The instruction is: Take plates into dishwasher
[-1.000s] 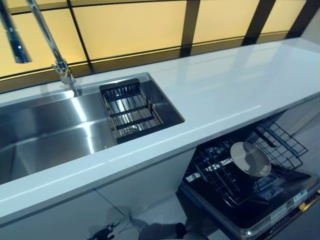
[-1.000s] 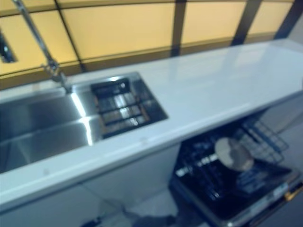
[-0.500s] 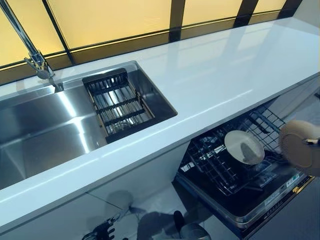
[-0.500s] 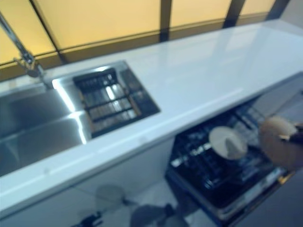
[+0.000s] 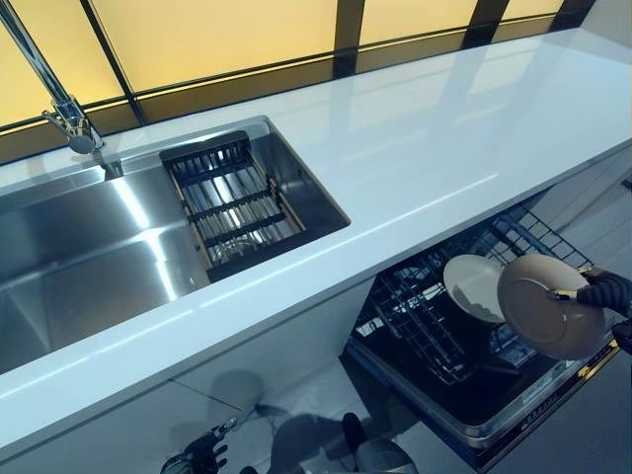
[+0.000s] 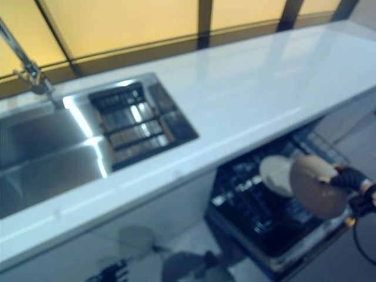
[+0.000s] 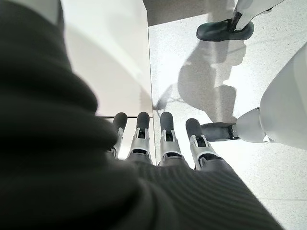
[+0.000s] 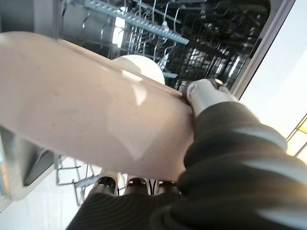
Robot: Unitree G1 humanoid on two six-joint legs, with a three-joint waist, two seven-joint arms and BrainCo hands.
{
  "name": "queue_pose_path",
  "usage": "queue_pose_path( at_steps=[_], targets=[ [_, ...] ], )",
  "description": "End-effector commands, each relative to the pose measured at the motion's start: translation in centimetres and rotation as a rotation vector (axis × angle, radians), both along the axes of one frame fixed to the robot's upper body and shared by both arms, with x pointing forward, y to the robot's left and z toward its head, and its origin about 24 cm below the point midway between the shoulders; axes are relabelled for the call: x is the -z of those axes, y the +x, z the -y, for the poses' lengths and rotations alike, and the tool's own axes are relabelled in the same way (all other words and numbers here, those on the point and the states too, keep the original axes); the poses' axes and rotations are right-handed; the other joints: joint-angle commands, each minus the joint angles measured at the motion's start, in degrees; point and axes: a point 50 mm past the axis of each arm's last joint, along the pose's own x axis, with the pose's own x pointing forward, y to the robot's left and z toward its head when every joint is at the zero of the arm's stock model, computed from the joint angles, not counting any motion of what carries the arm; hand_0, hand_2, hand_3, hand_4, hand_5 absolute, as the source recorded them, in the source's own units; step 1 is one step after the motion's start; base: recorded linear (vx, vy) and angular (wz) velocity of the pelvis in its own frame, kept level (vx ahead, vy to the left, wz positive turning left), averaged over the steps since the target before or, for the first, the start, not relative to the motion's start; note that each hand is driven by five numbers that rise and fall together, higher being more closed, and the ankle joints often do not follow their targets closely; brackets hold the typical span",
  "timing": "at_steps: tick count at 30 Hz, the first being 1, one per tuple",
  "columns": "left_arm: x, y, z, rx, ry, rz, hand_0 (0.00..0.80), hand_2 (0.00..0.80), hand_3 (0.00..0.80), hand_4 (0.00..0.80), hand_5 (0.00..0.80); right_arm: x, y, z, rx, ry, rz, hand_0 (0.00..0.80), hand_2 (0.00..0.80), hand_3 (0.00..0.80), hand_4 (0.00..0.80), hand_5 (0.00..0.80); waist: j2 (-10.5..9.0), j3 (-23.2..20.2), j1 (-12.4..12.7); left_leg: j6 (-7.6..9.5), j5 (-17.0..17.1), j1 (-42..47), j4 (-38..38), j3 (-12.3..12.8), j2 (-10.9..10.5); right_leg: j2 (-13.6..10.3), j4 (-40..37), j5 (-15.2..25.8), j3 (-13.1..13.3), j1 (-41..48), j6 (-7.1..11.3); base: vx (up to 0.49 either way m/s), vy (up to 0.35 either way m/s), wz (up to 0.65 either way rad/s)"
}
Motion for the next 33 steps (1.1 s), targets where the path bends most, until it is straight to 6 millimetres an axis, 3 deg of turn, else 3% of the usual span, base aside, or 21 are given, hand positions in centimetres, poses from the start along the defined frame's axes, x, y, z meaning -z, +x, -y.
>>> queue_pose_path(
  at_steps=[1,15,33],
  targets=[
    [-0.7,1.3,-1.7,-0.001,0.053,0.028,0.000,0.000,0.000,0.000,0.000,-2.0,2.5,-2.0,-0.057,-0.021,0.112,0.800,0.800,0.800,0.800,0.800,-3.99,-0.2,0.7,0.87,-3.6,4.5,0.2,-0.8,1.5,-2.9,0.2,1.7,1.4,-1.0,4.04,0.000,0.000,0.00],
    [-0.9,2.0,-1.3,0.010,0.043,0.047,0.000,0.000,0.000,0.000,0.000,-0.9,4.5,-4.5,-0.100,-0.056,0.082,0.800,0.800,0.800,0.800,0.800,-2.99,1.3,1.9,0.76,-3.0,3.4,0.2,-2.1,1.2,-3.5,0.2,1.9,0.6,-1.3,3.94,-0.002,-0.001,0.00],
    [-1.0,2.8,-1.0,0.036,0.032,0.072,0.000,0.000,0.000,0.000,0.000,2.3,5.8,-6.3,-0.081,0.010,0.034,0.800,0.800,0.800,0.800,0.800,-0.56,3.0,3.2,0.50,-2.4,2.7,0.2,-3.7,0.8,-4.6,0.2,2.0,-0.1,-1.4,3.73,-0.008,-0.005,0.03]
  ],
)
